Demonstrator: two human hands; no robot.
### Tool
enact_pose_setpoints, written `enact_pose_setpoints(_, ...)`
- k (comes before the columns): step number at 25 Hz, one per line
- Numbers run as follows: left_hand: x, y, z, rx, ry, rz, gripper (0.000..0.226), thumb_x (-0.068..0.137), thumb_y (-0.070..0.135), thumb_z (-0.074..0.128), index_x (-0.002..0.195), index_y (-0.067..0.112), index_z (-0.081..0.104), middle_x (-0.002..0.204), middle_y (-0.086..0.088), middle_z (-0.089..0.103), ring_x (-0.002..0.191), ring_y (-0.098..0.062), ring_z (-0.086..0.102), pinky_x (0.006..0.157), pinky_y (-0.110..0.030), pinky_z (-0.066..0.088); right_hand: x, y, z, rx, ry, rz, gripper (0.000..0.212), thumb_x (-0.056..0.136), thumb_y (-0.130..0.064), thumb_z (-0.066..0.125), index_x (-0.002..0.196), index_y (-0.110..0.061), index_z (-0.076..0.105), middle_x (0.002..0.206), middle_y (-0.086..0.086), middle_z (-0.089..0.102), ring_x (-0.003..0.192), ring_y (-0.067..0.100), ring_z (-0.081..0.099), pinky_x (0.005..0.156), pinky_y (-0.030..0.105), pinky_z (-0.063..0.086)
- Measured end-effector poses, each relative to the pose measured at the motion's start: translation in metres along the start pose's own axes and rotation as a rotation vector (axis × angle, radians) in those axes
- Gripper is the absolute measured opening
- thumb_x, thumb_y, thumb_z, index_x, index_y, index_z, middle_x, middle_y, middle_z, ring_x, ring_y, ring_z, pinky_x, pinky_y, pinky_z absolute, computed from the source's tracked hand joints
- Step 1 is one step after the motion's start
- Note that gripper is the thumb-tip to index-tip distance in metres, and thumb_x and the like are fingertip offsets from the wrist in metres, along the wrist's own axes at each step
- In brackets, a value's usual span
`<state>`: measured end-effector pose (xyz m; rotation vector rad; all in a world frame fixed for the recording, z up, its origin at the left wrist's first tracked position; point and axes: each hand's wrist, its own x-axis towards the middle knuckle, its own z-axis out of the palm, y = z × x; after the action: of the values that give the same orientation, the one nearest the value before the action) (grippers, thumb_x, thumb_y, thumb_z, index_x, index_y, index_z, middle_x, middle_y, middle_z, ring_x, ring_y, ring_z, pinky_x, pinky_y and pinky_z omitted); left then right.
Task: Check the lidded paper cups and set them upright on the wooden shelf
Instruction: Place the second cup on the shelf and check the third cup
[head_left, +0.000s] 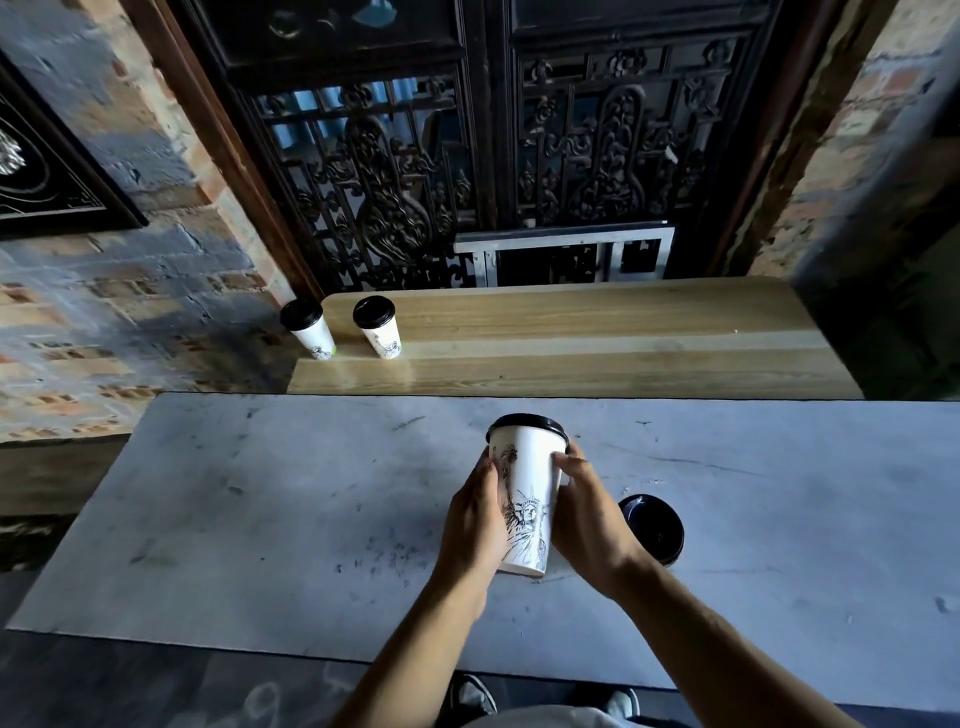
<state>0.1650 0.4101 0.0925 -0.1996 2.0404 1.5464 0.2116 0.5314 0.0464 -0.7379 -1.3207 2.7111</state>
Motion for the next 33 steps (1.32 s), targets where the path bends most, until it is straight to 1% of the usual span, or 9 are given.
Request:
enact_pose_setpoints(2, 0.000, -0.005, -0.001, -0.035, -0.009, -0.074, 0.047, 0.103, 0.058, 0.039, 0.111, 0.028, 0.074, 0.108, 0.001, 0.079, 0.099, -0.020, 0.076, 0.090, -0.050, 0.062, -0.005, 0.004, -0.001, -0.024, 0.014, 0.012, 0.054, 0.099, -0.047, 0.051, 0.150, -0.030, 0.043, 0.142, 0.022, 0.064, 0.130, 0.044, 0.061, 0.111, 0.064, 0.044)
enact_pose_setpoints(7, 0.001, -0.003, -0.007, 0.025, -0.035, -0.051, 0.044, 0.106, 0.044, 0.042, 0.091, 0.016, 0.072, 0.091, -0.001, 0.077, 0.083, -0.017, 0.071, 0.068, -0.027, 0.052, -0.010, 0.003, -0.002, -0.070, 0.080, -0.004, 0.058, 0.094, -0.048, 0.056, 0.145, -0.023, 0.045, 0.140, 0.022, 0.065, 0.127, 0.041, 0.064, 0.107, 0.063, 0.049)
enact_pose_setpoints(15, 0.006, -0.002, -0.012, 0.010, 0.004, -0.014, 0.027, 0.102, 0.042, 0.050, 0.102, 0.023, 0.070, 0.100, -0.002, 0.076, 0.091, -0.018, 0.072, 0.072, -0.034, 0.056, -0.001, 0.003, -0.001, -0.137, 0.122, -0.002, 0.045, 0.092, -0.054, 0.058, 0.128, -0.028, 0.057, 0.127, 0.024, 0.070, 0.121, 0.049, 0.065, 0.104, 0.069, 0.048)
enact_pose_setpoints(18, 0.007, -0.004, -0.018, 0.039, 0.080, 0.157, 0.013, 0.097, 0.027, 0.064, 0.109, 0.031, 0.068, 0.081, 0.000, 0.073, 0.072, -0.016, 0.069, 0.073, -0.043, 0.059, 0.001, 0.001, 0.001, -0.163, 0.161, -0.025, 0.043, 0.084, -0.060, 0.065, 0.115, -0.030, 0.065, 0.123, 0.025, 0.069, 0.115, 0.047, 0.069, 0.100, 0.069, 0.051)
enact_pose_setpoints(21, 0.006, -0.002, -0.023, 0.123, 0.073, 0.367, 0.036, 0.092, 0.006, 0.066, 0.109, 0.037, 0.073, 0.091, 0.002, 0.069, 0.077, -0.001, 0.066, 0.075, -0.031, 0.058, 0.003, 0.003, -0.001, -0.163, 0.159, -0.028, 0.042, 0.092, -0.056, 0.063, 0.122, -0.026, 0.062, 0.123, 0.027, 0.069, 0.111, 0.046, 0.071, 0.097, 0.067, 0.054)
enact_pose_setpoints(23, 0.005, 0.002, -0.022, 0.166, 0.064, 0.434, 0.033, 0.092, 0.011, 0.068, 0.104, 0.041, 0.077, 0.104, 0.004, 0.067, 0.090, 0.001, 0.067, 0.081, -0.028, 0.058, 0.003, 0.003, 0.001, -0.165, 0.151, -0.032, 0.042, 0.097, -0.052, 0.060, 0.127, -0.024, 0.059, 0.123, 0.026, 0.069, 0.110, 0.044, 0.072, 0.096, 0.067, 0.055)
enact_pose_setpoints(25, 0.005, 0.002, -0.020, 0.182, 0.071, 0.469, 0.018, 0.089, 0.032, 0.073, 0.105, 0.040, 0.077, 0.106, 0.007, 0.066, 0.095, -0.001, 0.068, 0.087, -0.031, 0.058, 0.003, 0.001, 0.001, -0.198, 0.150, -0.034, 0.042, 0.094, -0.057, 0.060, 0.126, -0.030, 0.062, 0.121, 0.021, 0.072, 0.110, 0.040, 0.073, 0.097, 0.064, 0.056)
enact_pose_setpoints(28, 0.008, 0.001, -0.021, 0.179, 0.087, 0.445, 0.042, 0.075, 0.057, 0.073, 0.113, 0.040, 0.073, 0.109, 0.009, 0.067, 0.103, -0.005, 0.069, 0.094, -0.039, 0.058, 0.004, -0.008, 0.001, -0.244, 0.148, 0.004, 0.030, 0.105, -0.049, 0.046, 0.130, -0.041, 0.061, 0.113, 0.021, 0.076, 0.096, 0.035, 0.076, 0.081, 0.046, 0.061)
enact_pose_setpoints(33, 0.015, 0.005, -0.025, 0.114, 0.070, 0.413, 0.040, 0.072, 0.056, 0.080, 0.109, 0.042, 0.074, 0.111, 0.008, 0.070, 0.108, -0.008, 0.068, 0.096, -0.042, 0.058, 0.001, -0.018, -0.007, -0.266, 0.132, -0.024, 0.041, 0.114, -0.030, 0.025, 0.142, -0.044, 0.052, 0.111, 0.011, 0.079, 0.087, 0.024, 0.077, 0.071, 0.035, 0.061)
